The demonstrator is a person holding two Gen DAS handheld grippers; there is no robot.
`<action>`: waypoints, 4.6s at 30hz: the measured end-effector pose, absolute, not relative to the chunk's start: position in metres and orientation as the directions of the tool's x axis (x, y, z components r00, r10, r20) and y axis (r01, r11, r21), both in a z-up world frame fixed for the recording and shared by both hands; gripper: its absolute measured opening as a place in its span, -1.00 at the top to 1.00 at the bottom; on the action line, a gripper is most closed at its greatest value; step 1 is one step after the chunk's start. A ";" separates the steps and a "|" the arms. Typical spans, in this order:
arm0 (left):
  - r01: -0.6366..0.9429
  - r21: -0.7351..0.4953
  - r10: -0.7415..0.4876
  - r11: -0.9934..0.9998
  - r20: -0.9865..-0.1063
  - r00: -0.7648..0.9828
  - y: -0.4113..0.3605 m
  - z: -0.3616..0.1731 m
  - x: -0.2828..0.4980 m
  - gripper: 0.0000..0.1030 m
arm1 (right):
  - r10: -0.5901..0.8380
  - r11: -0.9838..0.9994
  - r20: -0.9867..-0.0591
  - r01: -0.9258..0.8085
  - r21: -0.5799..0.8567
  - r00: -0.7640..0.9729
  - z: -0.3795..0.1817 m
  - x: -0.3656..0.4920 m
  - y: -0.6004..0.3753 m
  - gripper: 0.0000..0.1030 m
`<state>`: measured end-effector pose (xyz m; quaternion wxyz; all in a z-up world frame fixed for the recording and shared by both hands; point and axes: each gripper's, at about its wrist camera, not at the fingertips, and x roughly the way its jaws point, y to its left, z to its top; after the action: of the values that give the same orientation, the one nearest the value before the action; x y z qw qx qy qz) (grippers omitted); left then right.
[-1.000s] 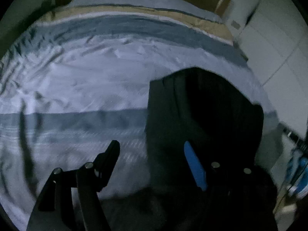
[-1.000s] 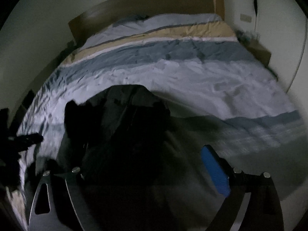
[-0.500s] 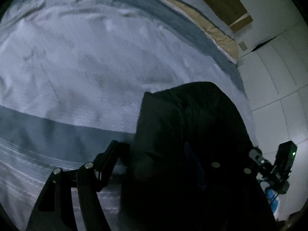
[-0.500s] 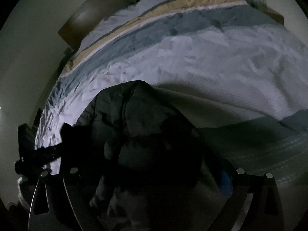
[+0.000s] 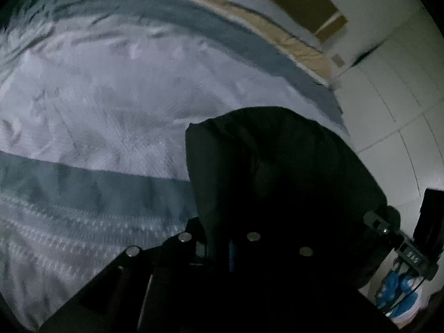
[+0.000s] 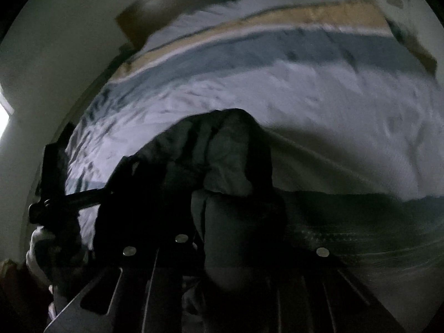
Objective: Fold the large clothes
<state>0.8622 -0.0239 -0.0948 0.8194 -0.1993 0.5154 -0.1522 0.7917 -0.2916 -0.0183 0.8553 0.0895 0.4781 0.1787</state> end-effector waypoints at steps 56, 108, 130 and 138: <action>0.131 -0.306 -0.330 0.943 -0.813 0.479 0.036 -0.094 0.617 0.44 | 0.279 0.957 -0.754 -0.234 0.170 0.594 -0.053 0.554 -0.279 -0.03; 0.371 -0.126 -0.292 0.920 -0.852 0.435 -0.044 -0.119 0.554 0.16 | 0.293 0.870 -0.879 -0.487 0.081 0.376 -0.082 0.528 -0.220 -0.27; 0.336 -0.072 -0.250 0.939 -0.815 0.523 -0.045 -0.101 0.528 0.16 | 0.192 0.893 -0.865 -0.448 -0.042 0.464 -0.078 0.514 -0.206 -0.26; 0.325 -0.057 -0.233 0.944 -0.814 0.532 -0.050 -0.080 0.495 0.15 | 0.244 0.899 -0.834 -0.438 0.002 0.495 -0.042 0.483 -0.203 -0.32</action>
<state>0.4950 -0.0498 -0.0804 0.8738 0.0505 0.4567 -0.1595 0.4826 -0.2029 -0.0415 0.8580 -0.1055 0.4618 0.1987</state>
